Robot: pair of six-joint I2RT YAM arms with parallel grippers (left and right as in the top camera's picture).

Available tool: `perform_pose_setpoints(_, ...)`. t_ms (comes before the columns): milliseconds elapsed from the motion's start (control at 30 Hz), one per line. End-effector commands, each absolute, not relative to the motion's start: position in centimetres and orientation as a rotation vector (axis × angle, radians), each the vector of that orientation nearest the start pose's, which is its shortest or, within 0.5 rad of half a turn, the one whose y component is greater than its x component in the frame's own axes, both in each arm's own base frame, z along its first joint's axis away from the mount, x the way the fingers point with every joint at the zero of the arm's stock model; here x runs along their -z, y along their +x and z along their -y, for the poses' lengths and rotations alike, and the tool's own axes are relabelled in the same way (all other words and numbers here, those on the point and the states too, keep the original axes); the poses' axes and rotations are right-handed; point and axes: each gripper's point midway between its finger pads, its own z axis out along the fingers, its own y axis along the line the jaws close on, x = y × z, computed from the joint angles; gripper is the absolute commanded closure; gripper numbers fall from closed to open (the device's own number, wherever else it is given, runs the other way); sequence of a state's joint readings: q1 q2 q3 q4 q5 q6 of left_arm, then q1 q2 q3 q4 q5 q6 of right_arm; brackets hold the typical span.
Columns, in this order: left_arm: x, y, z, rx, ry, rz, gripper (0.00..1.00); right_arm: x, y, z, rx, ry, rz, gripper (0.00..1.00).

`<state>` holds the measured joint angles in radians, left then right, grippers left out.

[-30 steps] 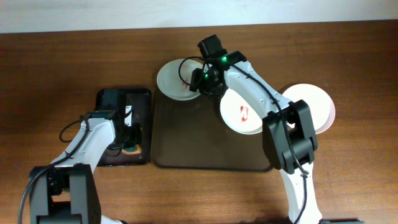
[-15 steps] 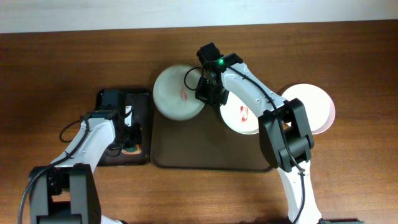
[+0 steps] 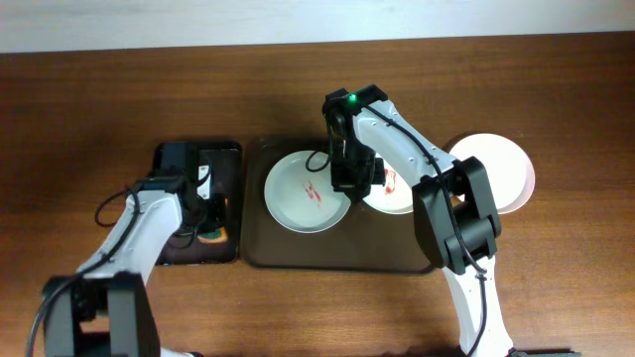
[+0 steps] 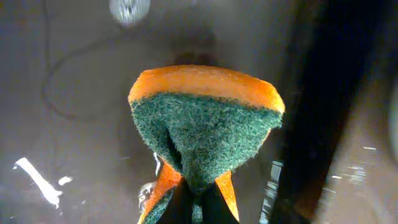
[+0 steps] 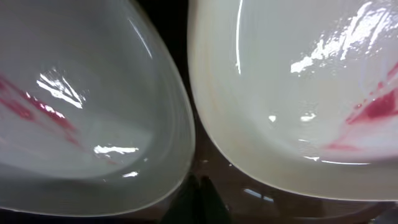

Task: Clean dirty plates on tray and stack at the side
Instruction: 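Scrub the held plate with the sponge in the left gripper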

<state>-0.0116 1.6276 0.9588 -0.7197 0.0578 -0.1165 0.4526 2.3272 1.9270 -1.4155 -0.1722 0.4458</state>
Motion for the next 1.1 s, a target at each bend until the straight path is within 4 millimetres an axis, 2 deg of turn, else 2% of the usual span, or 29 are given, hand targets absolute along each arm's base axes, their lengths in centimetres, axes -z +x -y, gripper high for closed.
perform_pose_setpoints(0, -7.9, 32.9, 2.7, 0.227, -0.117, -2.791, 1.0, -3.9, 33.8, -19.6, -0.078, -0.122, -3.41, 0.96)
perform_pose_setpoints(267, -11.1, 33.4, 2.7, 0.229, -0.098, -2.678, 1.0, -3.9, 33.8, -19.8, -0.073, -0.16, -3.401, 0.96)
perform_pose_setpoints(500, -18.0, 35.2, 2.6, 0.241, -0.125, -2.401, 1.0, -3.8, 33.9, -19.8, -0.078, -0.173, -3.396, 0.96)
perform_pose_setpoints(600, -19.7, 35.2, 2.6, 0.246, -0.124, -2.342, 1.0, -3.8, 33.9, -19.8, -0.079, -0.174, -3.395, 0.96)
perform_pose_setpoints(867, -20.0, 35.1, 2.6, 0.247, -0.123, -2.334, 1.0, -3.8, 34.0, -20.1, -0.082, -0.183, -3.389, 0.96)
perform_pose_setpoints(1067, -19.4, 34.8, 2.6, 0.246, -0.127, -2.36, 1.0, -3.8, 33.0, -21.7, -0.085, -0.349, -3.374, 0.96)
